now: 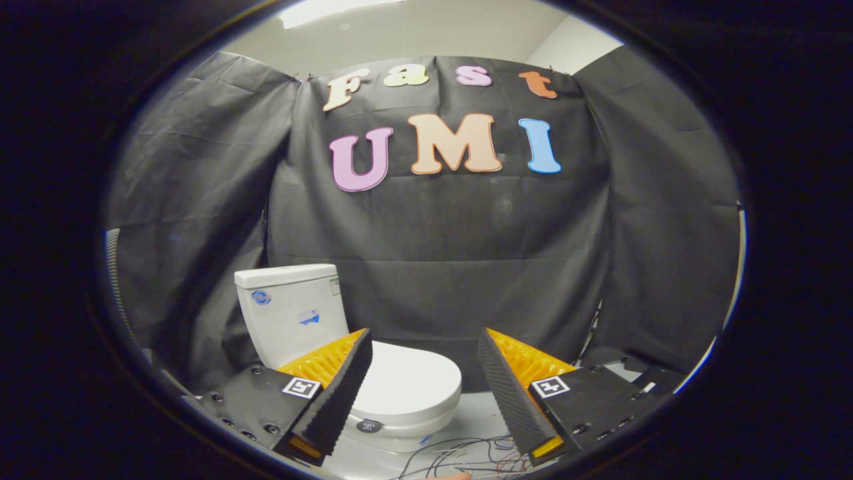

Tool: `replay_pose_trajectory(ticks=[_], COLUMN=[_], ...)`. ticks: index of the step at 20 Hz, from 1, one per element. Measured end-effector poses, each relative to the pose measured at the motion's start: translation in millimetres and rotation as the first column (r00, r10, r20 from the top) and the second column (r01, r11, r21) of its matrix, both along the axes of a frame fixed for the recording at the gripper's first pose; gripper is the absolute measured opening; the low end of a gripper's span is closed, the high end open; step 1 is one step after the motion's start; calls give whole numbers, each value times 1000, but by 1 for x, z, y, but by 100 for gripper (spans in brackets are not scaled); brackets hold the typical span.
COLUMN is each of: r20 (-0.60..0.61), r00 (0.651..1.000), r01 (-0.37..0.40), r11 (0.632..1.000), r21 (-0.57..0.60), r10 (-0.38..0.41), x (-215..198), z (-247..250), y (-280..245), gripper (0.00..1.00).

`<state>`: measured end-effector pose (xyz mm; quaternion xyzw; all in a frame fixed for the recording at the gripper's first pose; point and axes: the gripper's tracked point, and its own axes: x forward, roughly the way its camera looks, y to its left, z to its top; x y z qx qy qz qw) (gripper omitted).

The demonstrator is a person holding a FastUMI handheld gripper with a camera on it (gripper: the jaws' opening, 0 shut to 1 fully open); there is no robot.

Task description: Open the toilet lid.

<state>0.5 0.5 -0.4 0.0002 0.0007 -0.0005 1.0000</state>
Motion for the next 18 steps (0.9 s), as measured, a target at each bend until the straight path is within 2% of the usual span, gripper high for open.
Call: replay_pose_trajectory(ticks=[8, 10, 14, 18], r20=[-9, -5, 26, 132], r00=[1000, 1000, 1000, 991], r01=[3, 1, -17, -15], r11=[1000, 1000, 1000, 991], r21=[-2, 0, 2, 133], r10=[-3, -1, 17, -3], x=[6, 34, 60, 89], z=[-3, 1, 7, 32], y=[-1, 1, 6, 14], gripper=[99, 99, 98, 98])
